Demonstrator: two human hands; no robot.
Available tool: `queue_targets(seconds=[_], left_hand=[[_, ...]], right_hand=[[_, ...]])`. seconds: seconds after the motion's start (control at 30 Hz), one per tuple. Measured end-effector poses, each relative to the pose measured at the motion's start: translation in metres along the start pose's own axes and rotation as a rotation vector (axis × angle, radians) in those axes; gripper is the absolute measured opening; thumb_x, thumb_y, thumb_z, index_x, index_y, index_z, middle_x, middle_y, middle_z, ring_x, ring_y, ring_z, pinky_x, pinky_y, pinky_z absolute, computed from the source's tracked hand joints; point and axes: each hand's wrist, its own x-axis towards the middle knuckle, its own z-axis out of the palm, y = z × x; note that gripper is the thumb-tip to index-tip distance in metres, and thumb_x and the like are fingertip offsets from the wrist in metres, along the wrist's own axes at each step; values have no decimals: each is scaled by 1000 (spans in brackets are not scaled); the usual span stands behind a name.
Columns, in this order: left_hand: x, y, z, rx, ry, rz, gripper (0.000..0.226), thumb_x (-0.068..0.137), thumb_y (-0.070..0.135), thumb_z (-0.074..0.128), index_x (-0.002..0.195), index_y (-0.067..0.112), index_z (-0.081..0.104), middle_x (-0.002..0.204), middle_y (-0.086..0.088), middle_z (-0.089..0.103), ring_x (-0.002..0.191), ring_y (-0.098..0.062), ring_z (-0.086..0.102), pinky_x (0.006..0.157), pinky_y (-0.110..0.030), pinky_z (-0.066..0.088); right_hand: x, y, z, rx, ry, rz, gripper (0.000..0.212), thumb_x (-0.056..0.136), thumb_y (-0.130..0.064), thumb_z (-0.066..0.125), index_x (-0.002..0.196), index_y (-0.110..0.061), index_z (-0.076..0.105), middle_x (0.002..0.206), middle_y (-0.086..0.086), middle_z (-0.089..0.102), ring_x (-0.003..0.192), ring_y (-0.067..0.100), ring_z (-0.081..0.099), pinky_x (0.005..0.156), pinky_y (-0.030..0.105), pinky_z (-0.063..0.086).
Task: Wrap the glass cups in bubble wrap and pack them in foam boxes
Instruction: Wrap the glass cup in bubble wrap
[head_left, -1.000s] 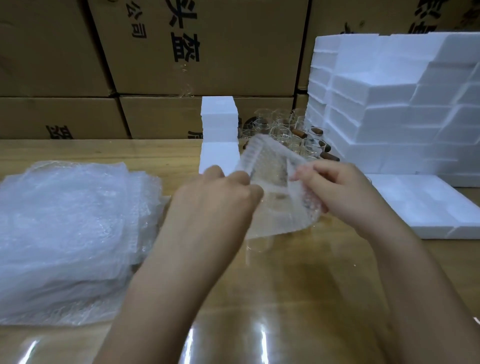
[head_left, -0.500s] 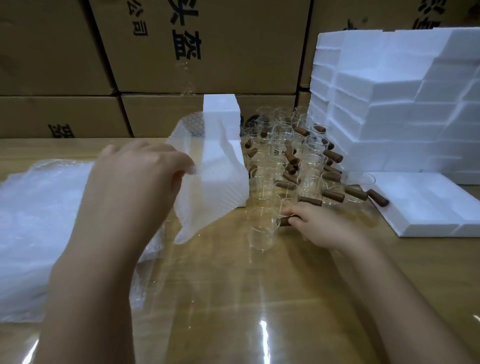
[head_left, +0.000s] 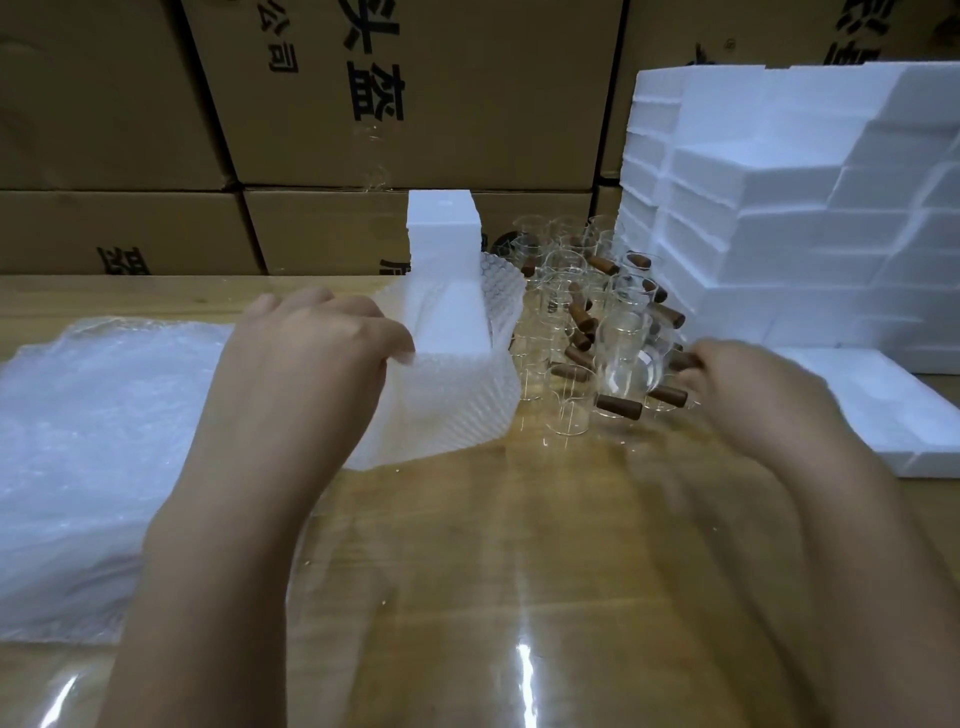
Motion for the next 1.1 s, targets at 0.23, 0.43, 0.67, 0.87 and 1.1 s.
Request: queue_targets(seconds=[0.23,0.43,0.67,0.87,1.1], left_hand=[[4,17,8,-6,-30,97,31,69,-15,71,81,14,77,83,-5,73,77,-32,60,70,-32,27],[4,32,11,8,42,194,30,61,-14,76,75,12,76,72,-5,70,68,-32,61,66,-36,39],[4,45,13,38,-66,140,23,74,-5,69,82,16,76,86,-2,70,77,-30,59,69,-40,41],[5,52,10,-4,83,196,16,68,-6,76,72,9,73,106,-18,61,82,-34,54,54,-40,44],[-1,88,18,-193,99,242,11,77,6,55,84,10,63,109,-18,55,77,-24,53,38,-18,15]], right_hand=[[-20,-24,-40,370,536,-108,25,99,-18,44,119,-8,55,112,12,57,92,27,50,71,33,32],[-45,-51,-52,328,354,-417,25,96,-21,45,116,-18,60,107,-1,58,94,19,52,71,37,44],[-46,-52,-42,31,163,-405,16,98,-22,46,110,-26,57,97,-7,53,92,14,50,71,37,48],[-47,-49,-42,-87,153,-380,17,96,-18,48,108,-22,60,102,-3,51,89,15,28,76,29,34],[-61,-72,-40,19,37,-357,24,87,-6,49,74,-24,41,86,-3,14,78,14,26,55,23,17]])
